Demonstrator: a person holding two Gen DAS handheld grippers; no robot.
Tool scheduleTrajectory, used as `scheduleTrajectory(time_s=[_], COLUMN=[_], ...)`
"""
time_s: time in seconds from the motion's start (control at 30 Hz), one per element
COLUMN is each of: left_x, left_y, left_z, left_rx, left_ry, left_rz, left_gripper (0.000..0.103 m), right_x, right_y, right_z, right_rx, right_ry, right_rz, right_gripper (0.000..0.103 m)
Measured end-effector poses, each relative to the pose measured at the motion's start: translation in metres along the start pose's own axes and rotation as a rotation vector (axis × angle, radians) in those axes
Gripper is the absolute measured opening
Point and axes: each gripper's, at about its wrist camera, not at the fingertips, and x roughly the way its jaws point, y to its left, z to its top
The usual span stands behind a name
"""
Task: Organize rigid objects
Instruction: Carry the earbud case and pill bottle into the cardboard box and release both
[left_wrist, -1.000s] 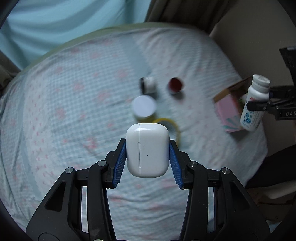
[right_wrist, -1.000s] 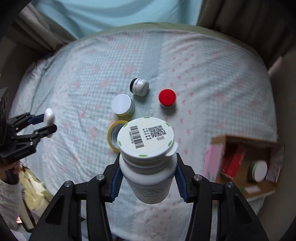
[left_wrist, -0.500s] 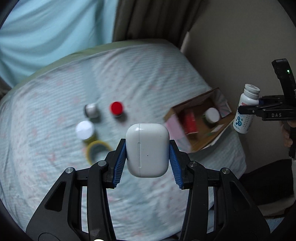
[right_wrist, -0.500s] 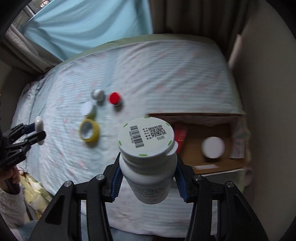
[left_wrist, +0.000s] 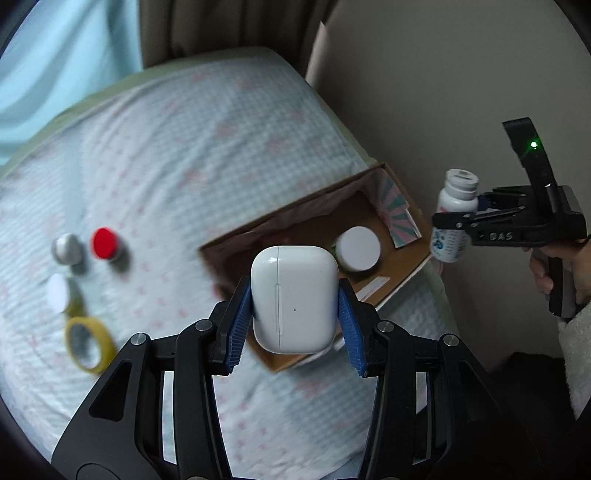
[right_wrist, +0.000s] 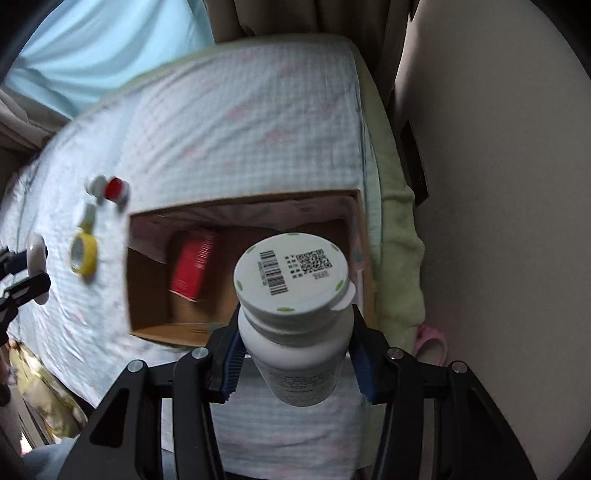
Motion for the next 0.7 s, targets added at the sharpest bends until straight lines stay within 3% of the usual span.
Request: scheduleTrajectory(time_s=[0.13,0.23,0.47,0.7], left_x=[0.052,0.088,0.171,0.204], left_y=[-0.02,-0.028,-0.044,-0.051], left_z=[0.014,0.018,0.011,0.004], left_rx=[0.003,-0.004,0.024,0.075], left_ry=[0.057,0.103,0.224,0.271], left_rz=[0.002,-0.005,0.038,0.065], left_gripper=[0.041,0.041,0.041,0.041], right_x=[0.034,0.049,0.081,0.105], right_y=[-0.017,-0.016,-0.02,-0.016], right_z=[0.008,0.012,0.016,0.013], right_rx=[0.002,-0.032,-0.008,-0.004], right_ry=[0.023,0.017,0.035,0.057], right_rz=[0.044,0.022,0.052,0.049], right_gripper=[0.046,0.046,0.046,0.046])
